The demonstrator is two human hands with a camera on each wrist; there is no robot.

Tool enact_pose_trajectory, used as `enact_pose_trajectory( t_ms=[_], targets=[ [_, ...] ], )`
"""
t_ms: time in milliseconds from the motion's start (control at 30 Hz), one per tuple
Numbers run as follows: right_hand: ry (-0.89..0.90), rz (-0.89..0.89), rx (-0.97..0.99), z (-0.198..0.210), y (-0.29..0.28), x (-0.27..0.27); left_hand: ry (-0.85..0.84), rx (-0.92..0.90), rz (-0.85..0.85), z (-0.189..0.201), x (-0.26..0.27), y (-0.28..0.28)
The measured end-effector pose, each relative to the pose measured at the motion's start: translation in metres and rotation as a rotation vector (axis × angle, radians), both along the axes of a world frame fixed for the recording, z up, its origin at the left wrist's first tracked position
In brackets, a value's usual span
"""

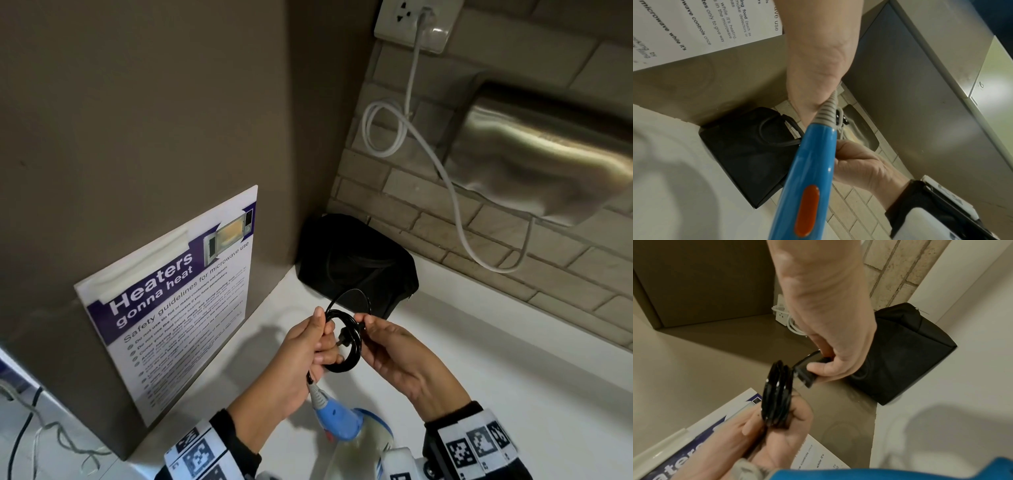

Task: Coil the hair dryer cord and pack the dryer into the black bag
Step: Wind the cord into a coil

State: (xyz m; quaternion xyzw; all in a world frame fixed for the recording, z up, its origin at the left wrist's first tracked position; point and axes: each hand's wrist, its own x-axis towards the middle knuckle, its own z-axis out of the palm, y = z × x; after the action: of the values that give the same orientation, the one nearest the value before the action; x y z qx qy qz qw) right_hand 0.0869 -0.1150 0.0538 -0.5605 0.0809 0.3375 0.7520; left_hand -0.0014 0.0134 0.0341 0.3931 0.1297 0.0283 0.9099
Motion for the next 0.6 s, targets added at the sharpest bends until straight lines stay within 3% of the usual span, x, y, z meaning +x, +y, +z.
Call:
enact_pose_trajectory(
  t_ms=[133,333,600],
  targets=[
    [0.049,-0.009,0.032,0.002,0.001,-0.001,-0.002,0.026,-0.003,0.001,-0.001,0.001],
    [0.137,0.044,0.066,0.0,0.004,-0.006,0.062,0.203,0.05,0.002,-0.002,-0.005],
    [0.131,0.08,0.082,0.005,0.011,-0.016,0.108,0.3,0.029,-0.001,-0.002,-0.01]
  ],
)
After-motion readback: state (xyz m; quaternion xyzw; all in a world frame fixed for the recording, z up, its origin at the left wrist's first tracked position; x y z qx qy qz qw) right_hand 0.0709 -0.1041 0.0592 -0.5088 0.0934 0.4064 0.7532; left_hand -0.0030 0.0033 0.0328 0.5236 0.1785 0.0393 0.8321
